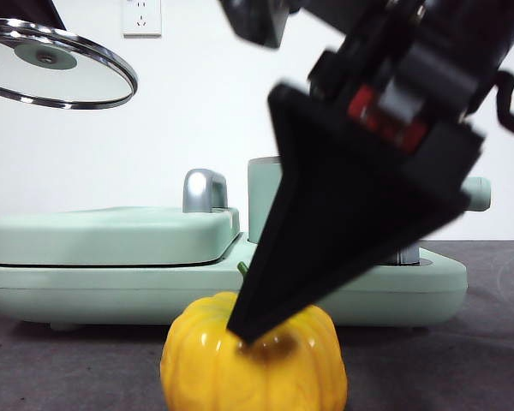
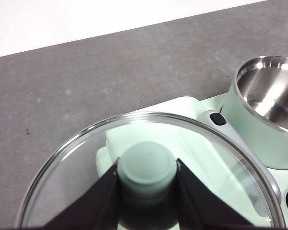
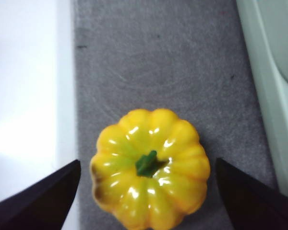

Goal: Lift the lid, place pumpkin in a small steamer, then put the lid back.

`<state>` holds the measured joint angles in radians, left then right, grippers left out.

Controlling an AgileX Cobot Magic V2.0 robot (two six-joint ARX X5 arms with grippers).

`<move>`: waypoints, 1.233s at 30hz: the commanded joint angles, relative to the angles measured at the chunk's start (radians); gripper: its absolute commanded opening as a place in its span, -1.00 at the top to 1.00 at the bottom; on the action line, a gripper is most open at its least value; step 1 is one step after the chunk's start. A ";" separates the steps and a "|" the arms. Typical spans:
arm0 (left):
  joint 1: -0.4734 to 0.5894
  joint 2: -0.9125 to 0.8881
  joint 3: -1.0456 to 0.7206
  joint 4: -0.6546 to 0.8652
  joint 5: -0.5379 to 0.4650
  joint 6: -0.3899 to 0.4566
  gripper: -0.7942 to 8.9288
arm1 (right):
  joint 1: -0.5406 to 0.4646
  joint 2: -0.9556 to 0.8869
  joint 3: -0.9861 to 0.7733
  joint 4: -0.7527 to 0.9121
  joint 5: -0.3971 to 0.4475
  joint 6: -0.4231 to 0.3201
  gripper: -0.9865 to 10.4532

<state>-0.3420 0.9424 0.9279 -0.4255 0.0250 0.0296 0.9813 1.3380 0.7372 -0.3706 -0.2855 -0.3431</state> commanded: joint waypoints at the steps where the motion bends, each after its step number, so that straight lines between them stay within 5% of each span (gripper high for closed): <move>1: 0.002 -0.002 0.015 0.029 0.000 -0.008 0.82 | 0.012 0.041 0.017 0.023 0.006 -0.003 0.01; 12: 0.003 -0.002 0.015 0.029 0.000 -0.008 0.82 | 0.013 0.126 0.017 0.025 0.004 0.013 0.10; 20: 0.003 -0.002 0.015 0.029 0.000 -0.008 0.82 | 0.000 0.016 0.040 -0.112 0.015 0.150 0.15; 32: 0.003 -0.001 0.015 0.029 0.001 -0.008 0.82 | -0.097 -0.119 0.245 -0.562 0.189 0.477 0.15; 37: 0.003 -0.001 0.015 0.030 0.001 -0.007 0.82 | -0.152 -0.116 0.368 -0.737 0.184 0.516 0.15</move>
<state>-0.3367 0.9424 0.9279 -0.4255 0.0246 0.0296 0.8238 1.2098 1.0775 -1.0950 -0.1013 0.1379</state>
